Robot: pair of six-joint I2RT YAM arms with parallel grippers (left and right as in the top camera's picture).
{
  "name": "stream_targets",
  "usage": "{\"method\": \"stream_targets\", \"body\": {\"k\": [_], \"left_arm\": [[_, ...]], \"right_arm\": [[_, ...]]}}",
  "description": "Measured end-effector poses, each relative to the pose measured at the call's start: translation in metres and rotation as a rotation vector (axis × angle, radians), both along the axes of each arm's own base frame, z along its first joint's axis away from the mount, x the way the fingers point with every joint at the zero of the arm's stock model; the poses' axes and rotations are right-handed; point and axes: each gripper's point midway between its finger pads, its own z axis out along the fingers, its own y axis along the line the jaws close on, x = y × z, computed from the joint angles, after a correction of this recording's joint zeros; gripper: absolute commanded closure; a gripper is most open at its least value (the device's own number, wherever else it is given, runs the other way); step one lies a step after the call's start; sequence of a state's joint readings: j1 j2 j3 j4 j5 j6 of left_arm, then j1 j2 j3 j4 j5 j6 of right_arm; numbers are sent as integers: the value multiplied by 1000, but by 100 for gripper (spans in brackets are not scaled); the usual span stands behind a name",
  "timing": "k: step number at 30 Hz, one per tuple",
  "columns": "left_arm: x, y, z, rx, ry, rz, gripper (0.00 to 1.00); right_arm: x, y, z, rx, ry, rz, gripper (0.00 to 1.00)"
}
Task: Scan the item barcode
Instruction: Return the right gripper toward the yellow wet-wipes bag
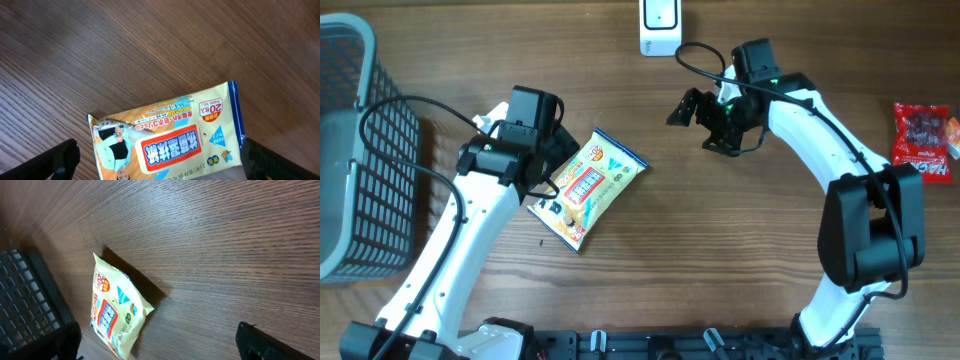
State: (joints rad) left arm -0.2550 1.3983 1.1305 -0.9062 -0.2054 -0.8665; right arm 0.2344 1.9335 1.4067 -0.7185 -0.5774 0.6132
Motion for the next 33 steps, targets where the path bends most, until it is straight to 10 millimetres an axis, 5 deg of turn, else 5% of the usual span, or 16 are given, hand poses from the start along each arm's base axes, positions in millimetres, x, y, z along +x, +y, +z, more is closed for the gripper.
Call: {"method": "stream_targets", "body": {"k": [6, 14, 17, 25, 33], "left_arm": [[-8, -7, -13, -18, 74, -60, 0], [-3, 40, -73, 95, 269, 32, 0], [2, 38, -96, 45, 319, -14, 0], [-12, -20, -138, -200, 461, -265, 0], [-35, -146, -122, -526, 429, -637, 0]], "right_arm": [[6, -1, 0, -11, -22, -16, 0], [18, -29, -14, -185, -65, -79, 0], [20, -35, -16, -220, -74, -93, 0], [22, -38, -17, -241, -79, -100, 0], [22, -38, -17, -241, -80, -101, 0]]}}
